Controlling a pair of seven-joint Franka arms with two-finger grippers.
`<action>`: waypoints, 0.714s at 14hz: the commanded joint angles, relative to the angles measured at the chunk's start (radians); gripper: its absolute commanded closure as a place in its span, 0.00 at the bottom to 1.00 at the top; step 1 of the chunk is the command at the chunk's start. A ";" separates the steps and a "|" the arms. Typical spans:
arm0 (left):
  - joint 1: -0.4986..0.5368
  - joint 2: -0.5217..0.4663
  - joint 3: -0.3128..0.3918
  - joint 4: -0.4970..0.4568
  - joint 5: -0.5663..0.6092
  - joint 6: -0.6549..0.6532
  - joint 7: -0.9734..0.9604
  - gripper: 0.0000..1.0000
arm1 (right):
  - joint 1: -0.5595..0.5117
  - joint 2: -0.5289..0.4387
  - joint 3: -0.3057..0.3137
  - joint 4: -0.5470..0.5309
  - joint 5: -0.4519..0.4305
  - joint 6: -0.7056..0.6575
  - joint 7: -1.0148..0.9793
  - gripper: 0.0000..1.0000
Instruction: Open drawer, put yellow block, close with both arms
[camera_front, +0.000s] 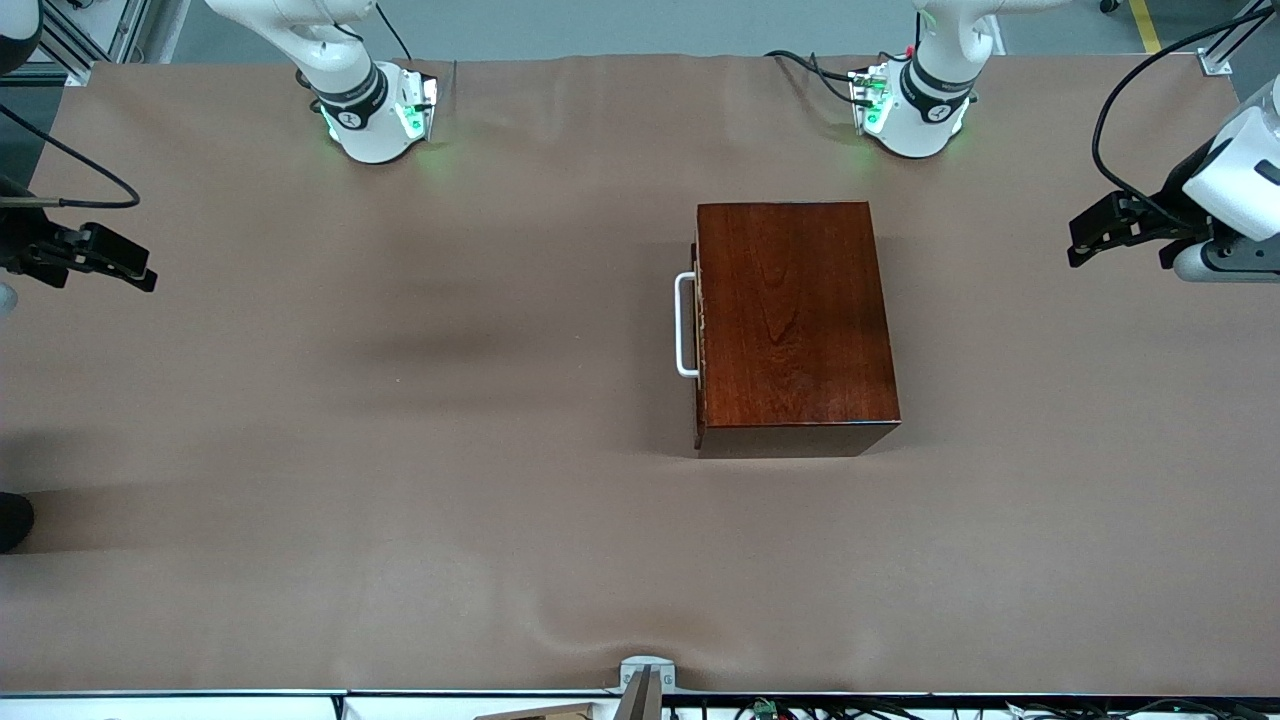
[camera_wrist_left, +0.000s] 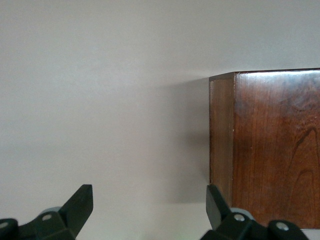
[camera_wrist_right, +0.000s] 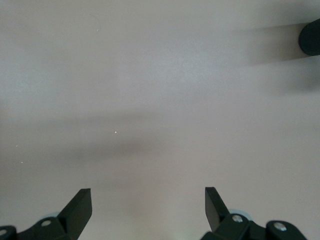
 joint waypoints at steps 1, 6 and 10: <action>-0.001 0.008 -0.001 0.021 -0.015 -0.028 0.017 0.00 | -0.013 -0.007 0.013 0.005 -0.003 -0.007 -0.002 0.00; -0.001 0.008 -0.016 0.023 -0.001 -0.035 0.015 0.00 | -0.013 -0.007 0.013 0.005 -0.003 -0.007 -0.002 0.00; -0.001 0.017 -0.018 0.023 -0.001 -0.025 0.003 0.00 | -0.013 -0.007 0.013 0.005 -0.003 -0.007 -0.002 0.00</action>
